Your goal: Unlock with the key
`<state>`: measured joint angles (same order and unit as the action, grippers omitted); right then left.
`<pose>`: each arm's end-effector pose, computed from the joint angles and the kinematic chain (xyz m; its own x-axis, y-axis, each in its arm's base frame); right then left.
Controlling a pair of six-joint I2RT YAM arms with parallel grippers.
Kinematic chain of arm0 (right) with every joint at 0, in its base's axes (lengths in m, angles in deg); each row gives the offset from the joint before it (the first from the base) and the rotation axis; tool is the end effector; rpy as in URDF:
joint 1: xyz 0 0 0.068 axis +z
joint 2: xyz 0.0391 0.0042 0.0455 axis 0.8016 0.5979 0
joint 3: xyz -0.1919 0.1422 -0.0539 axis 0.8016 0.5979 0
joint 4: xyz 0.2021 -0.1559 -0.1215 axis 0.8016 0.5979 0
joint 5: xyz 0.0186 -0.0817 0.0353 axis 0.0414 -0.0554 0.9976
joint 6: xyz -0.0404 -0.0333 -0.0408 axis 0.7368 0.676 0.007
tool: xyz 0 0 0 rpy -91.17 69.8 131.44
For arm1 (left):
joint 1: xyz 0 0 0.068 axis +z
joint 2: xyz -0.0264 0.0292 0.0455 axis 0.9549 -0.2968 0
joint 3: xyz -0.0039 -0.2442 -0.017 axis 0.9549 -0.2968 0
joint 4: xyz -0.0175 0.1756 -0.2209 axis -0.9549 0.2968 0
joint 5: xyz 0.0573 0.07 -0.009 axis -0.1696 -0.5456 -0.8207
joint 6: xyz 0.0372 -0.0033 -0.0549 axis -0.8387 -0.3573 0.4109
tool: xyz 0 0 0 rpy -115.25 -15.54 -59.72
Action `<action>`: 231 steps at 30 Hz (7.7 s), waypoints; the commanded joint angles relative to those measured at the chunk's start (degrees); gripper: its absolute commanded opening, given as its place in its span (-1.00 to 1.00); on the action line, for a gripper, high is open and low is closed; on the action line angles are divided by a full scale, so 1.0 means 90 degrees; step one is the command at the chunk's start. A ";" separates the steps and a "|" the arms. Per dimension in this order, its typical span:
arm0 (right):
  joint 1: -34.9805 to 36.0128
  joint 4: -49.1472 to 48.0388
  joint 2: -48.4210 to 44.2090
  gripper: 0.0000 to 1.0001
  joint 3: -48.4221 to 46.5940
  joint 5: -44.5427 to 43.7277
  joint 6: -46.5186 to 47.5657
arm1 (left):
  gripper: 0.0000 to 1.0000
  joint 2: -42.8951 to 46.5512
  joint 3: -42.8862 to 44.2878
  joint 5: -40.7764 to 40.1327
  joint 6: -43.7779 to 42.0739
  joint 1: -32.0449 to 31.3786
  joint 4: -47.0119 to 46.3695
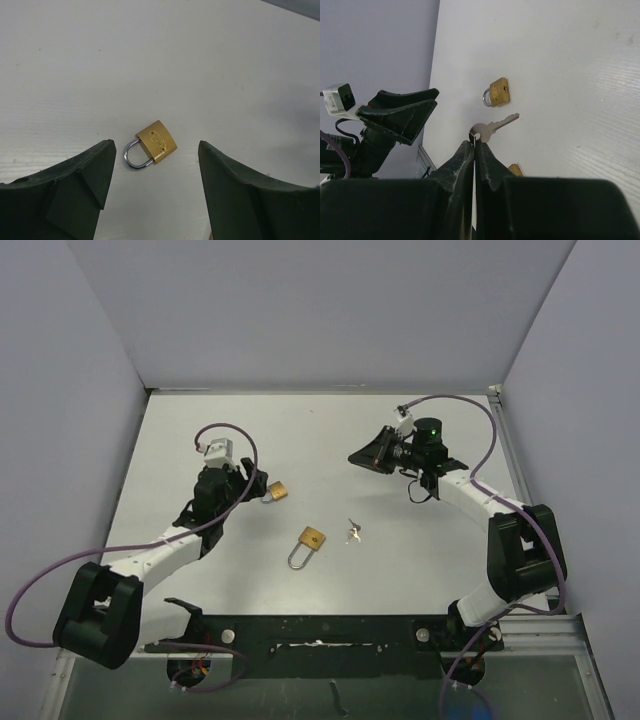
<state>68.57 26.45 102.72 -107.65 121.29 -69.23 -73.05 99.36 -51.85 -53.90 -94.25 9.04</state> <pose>0.3560 0.1301 0.1987 -0.8374 0.4310 -0.3362 -0.1116 0.4672 0.8771 0.2810 -0.1030 0.1686 -0.3609 -0.3474 -0.8655 0.0861 0.9117 -0.4018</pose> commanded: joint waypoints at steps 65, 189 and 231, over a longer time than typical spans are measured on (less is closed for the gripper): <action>0.1166 0.2606 0.1236 -0.11 -0.0850 -0.3344 0.4587 | 0.35 -0.1045 0.0677 0.0328 -0.0415 -0.0558 -0.0119; 0.1124 0.0054 0.0432 -0.21 0.0792 -0.2758 0.5208 | 0.36 -0.1372 -0.0062 0.2564 0.1583 -0.0539 -0.2309; 0.1349 0.0883 0.1352 -0.38 0.0114 -0.3144 0.5490 | 0.36 -0.1446 -0.0211 0.2550 0.1533 -0.0471 -0.2370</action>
<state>79.76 34.61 114.26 -104.98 93.91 -20.09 -87.20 97.70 -28.62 -39.74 -98.88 -9.06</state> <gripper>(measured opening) 0.339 0.681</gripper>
